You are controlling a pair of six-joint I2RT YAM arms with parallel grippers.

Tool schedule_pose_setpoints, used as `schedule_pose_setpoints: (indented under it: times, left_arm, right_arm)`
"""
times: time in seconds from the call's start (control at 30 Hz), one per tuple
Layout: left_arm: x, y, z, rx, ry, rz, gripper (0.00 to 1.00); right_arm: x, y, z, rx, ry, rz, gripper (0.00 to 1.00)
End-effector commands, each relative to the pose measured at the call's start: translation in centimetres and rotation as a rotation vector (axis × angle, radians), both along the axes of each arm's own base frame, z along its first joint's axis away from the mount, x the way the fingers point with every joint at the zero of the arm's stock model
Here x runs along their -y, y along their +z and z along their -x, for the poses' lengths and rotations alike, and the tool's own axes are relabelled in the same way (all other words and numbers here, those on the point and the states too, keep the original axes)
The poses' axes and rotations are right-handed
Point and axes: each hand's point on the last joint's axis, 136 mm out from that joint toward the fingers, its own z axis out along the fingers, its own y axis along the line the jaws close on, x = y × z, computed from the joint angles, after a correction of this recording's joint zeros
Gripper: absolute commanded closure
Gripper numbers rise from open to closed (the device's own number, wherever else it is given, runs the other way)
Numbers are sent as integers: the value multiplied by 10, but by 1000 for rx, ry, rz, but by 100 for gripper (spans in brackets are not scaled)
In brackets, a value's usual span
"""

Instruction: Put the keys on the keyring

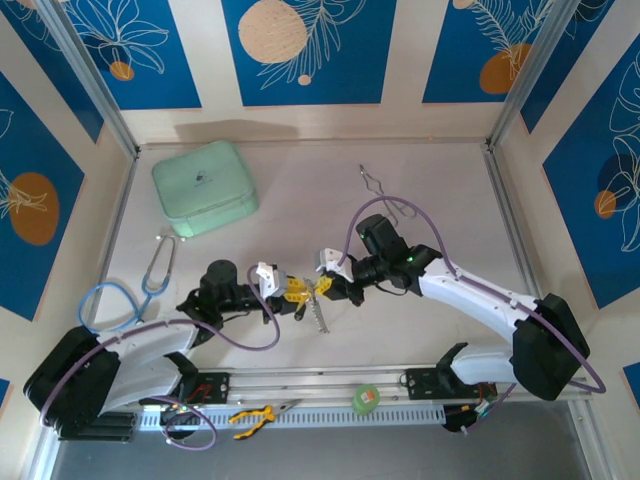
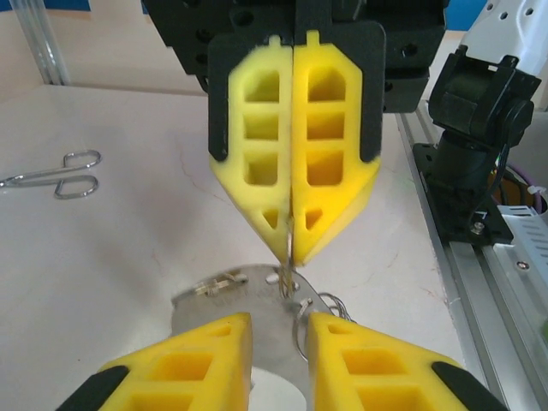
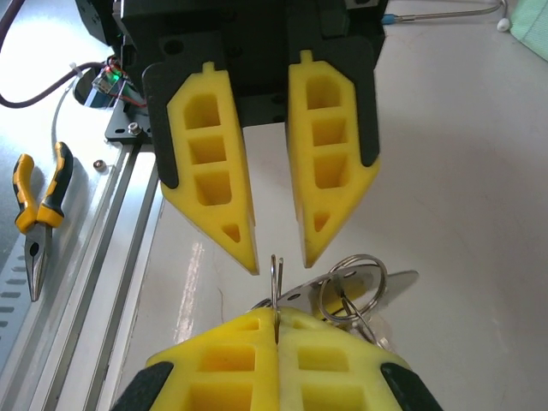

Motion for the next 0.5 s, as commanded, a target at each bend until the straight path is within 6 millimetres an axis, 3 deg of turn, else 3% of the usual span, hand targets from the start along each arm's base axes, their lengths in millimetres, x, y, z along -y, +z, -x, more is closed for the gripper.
schedule_pose_setpoints:
  times: [0.0, 0.13, 0.33, 0.47]
  left_arm:
    - [7, 14, 2, 45, -46, 21, 77]
    - [8, 13, 3, 42, -64, 22, 82]
    - [9, 15, 7, 47, -87, 24, 100]
    - [9, 16, 9, 51, -100, 29, 100]
  right_arm:
    - [-8, 10, 0, 19, 35, -11, 100]
    - [-11, 11, 1, 21, 48, -12, 100]
    - [-11, 9, 2, 21, 50, 0, 100]
    - [-12, 8, 3, 13, 49, -14, 97]
